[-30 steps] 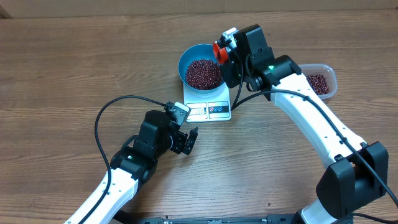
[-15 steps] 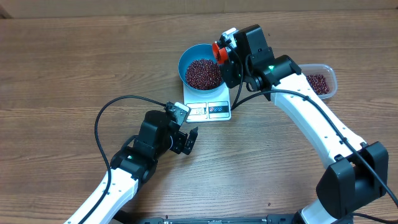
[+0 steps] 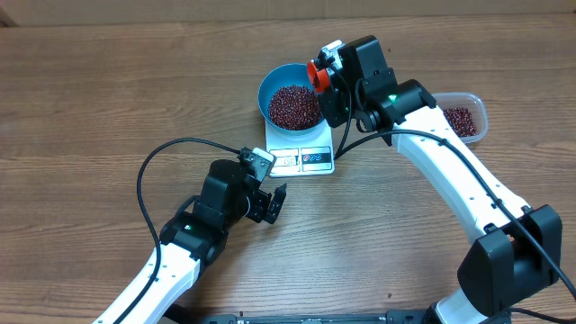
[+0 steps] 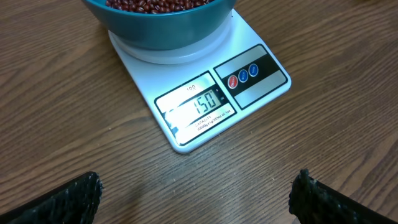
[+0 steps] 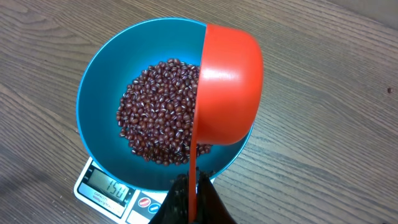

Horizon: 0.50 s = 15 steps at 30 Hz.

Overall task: Scoop item into bowl and weigh 150g on scale
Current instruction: 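Tip the scoop slightly to drop beans into the teal bowl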

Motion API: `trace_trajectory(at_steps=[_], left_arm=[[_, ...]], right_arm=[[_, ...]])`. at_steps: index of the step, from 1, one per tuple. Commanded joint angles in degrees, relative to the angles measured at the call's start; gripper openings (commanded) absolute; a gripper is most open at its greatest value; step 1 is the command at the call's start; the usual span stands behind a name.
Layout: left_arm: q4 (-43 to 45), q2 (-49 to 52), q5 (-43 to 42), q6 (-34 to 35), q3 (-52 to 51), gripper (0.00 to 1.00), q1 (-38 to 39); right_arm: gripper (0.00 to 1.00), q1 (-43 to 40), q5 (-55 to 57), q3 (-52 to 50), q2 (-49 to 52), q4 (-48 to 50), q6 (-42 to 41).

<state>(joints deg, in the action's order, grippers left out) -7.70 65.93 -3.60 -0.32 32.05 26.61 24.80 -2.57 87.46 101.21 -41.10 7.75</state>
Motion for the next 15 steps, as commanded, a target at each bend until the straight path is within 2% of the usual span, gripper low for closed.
trace_trajectory(at_steps=[1,4,9,15], left_arm=[[0.0,0.39,0.66,0.33,-0.09,1.0,0.04],[0.0,0.39,0.66,0.33,-0.09,1.0,0.04],[0.0,0.39,0.66,0.33,-0.09,1.0,0.04],[0.0,0.39,0.66,0.33,-0.09,1.0,0.04]], right_arm=[[0.04,0.28,-0.09,1.86,-0.9,0.55,-0.04],[0.04,0.26,-0.81,1.86,-0.9,0.52,-0.07],[0.04,-1.38,-8.79,1.88,-1.33,0.44,-3.08],[0.04,-7.04,-22.6,1.88,-4.76,0.09,-5.27]])
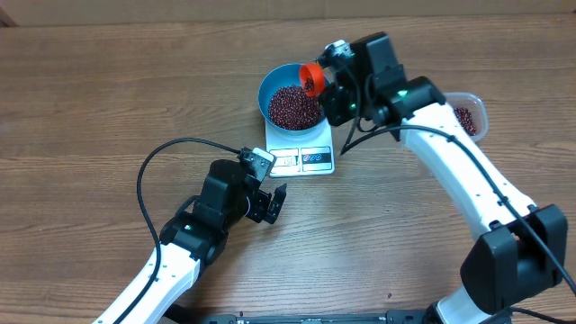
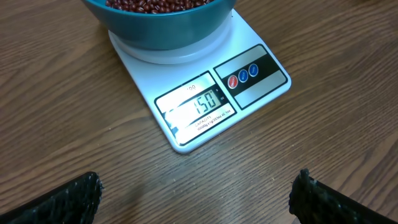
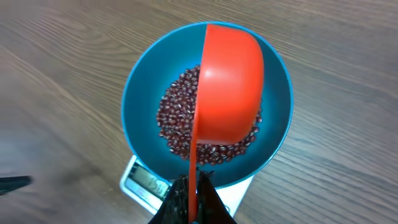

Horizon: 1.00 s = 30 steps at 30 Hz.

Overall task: Scoop item into bowl and weigh 150g on scale
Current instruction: 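Tip the scoop slightly to drop beans into the teal bowl, then move the scoop right back over the clear bean container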

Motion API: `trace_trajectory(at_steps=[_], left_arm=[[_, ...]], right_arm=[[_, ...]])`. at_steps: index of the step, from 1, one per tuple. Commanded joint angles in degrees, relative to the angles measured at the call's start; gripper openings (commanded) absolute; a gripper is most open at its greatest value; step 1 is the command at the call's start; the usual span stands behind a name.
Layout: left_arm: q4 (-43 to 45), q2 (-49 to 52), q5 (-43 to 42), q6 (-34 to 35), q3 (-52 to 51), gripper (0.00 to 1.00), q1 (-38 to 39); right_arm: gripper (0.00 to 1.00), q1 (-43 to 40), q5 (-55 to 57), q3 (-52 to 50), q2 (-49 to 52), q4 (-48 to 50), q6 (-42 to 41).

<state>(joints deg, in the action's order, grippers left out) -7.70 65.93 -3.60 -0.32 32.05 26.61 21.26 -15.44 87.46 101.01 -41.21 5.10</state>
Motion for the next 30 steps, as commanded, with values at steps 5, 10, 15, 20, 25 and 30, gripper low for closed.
trace_trajectory(at_steps=[5,10,15,20,25,30], left_arm=[[0.0,0.39,0.66,0.33,-0.09,0.99,0.04],[0.0,0.39,0.66,0.33,-0.09,1.0,0.04],[0.0,0.39,0.66,0.33,-0.09,1.0,0.04],[0.0,0.39,0.66,0.33,-0.09,1.0,0.04],[0.0,0.39,0.66,0.33,-0.09,1.0,0.04],[0.0,0.39,0.66,0.33,-0.09,0.99,0.04]], right_arm=[[0.04,-11.23,-21.9,1.88,-8.44,-1.18,-3.87],[0.04,-21.29,-30.67,1.88,-11.69,-5.46,-4.07],[0.04,-33.03,-32.94,1.88,-13.2,-10.62,-4.04],[0.04,-43.8,-30.95,1.86,-13.11,-15.04,-2.91],[0.04,-47.32,-16.31,1.86,-12.76,-18.03,-2.91],[0.04,-45.94,-5.9,1.2,-11.47,-19.65,-2.93]])
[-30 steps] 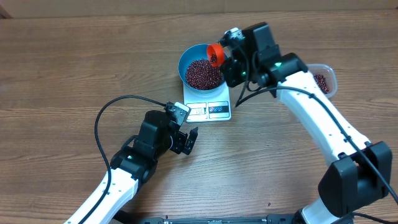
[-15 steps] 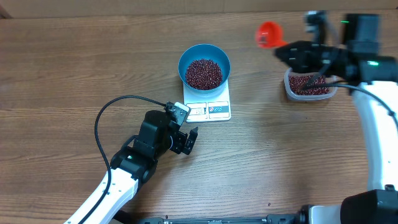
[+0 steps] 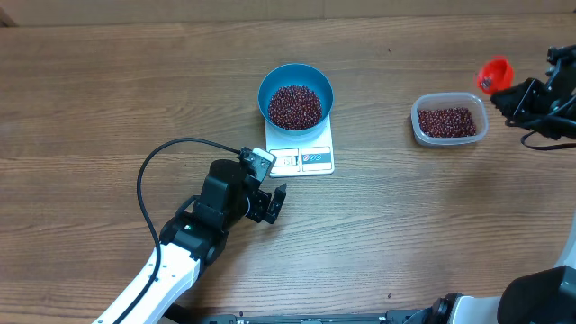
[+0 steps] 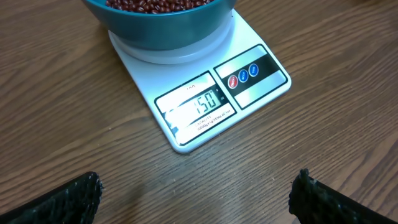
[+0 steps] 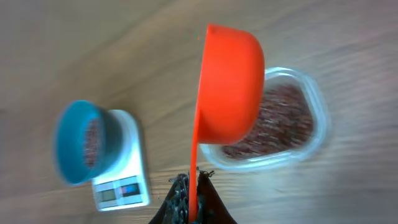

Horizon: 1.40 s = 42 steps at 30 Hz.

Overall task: Scoop item into bowl and weigh 150g on scale
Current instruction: 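Move the scoop right back over the clear bean container, then lower the red scoop into the clear container and release it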

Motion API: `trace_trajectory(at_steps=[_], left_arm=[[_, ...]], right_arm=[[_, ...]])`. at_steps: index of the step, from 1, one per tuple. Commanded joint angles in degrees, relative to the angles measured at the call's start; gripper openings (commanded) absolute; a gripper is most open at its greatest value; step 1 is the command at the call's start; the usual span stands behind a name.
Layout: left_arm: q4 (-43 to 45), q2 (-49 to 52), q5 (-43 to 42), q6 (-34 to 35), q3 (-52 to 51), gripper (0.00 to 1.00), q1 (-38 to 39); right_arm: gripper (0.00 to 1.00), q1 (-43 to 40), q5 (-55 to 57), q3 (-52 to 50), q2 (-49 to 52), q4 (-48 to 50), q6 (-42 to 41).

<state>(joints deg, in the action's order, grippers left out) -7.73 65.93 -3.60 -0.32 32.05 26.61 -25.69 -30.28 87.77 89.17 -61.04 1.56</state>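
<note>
A blue bowl [image 3: 296, 97] of red beans rests on the white scale [image 3: 301, 159]; the display [image 4: 198, 103] reads 150. My right gripper [image 3: 519, 97] hangs at the table's far right edge, shut on the handle of an orange scoop [image 3: 493, 74], which is turned on its side above the clear bean tub [image 3: 449, 120]. In the right wrist view the scoop [image 5: 230, 84] is in front of the tub [image 5: 273, 118], and the bowl [image 5: 84, 140] is blurred at left. My left gripper [image 3: 270, 204] stands open on the table in front of the scale, nothing between its fingers [image 4: 68, 196].
A black cable [image 3: 157, 171] loops on the table left of the left arm. The bean tub stands about a hand's width right of the scale. Bare wood surrounds everything else.
My right gripper has moved with the scoop from over the blue bowl to the far right of the table, beside the bean tub. The left arm and the scale reading are unchanged.
The scoop was held tipped over the right rim of the bowl with the scale reading 150. It then sat more over the bowl's middle, reading still 150. Now it is away by the tub, and the bowl stands alone on the scale.
</note>
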Motion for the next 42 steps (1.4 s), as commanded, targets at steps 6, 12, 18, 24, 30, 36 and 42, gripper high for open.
trace_trajectory(at_steps=[6,12,18,24,30,36,42], left_arm=[[0.02,0.39,0.66,0.33,-0.09,1.0,0.04],[0.02,0.39,0.66,0.33,-0.09,0.99,0.04],[0.02,0.39,0.66,0.33,-0.09,0.99,0.04],[0.02,0.39,0.66,0.33,-0.09,1.0,0.04],[0.02,0.39,0.66,0.33,-0.09,1.0,0.04],[0.02,0.39,0.66,0.33,-0.09,1.0,0.04],[0.02,0.39,0.66,0.33,-0.09,1.0,0.04]], right_arm=[[0.04,1.7,10.49,-2.95,1.11,3.78,0.61],[0.04,3.67,16.44,-7.5,1.55,7.76,1.75],[0.04,8.04,24.81,-9.16,1.62,9.27,1.68],[0.04,11.89,32.11,-9.18,1.62,9.51,1.68],[0.04,15.13,39.36,-9.18,1.62,9.57,1.7],[0.04,18.32,45.29,-9.18,1.62,9.4,3.34],[0.04,20.94,45.97,-9.18,1.62,9.99,8.52]])
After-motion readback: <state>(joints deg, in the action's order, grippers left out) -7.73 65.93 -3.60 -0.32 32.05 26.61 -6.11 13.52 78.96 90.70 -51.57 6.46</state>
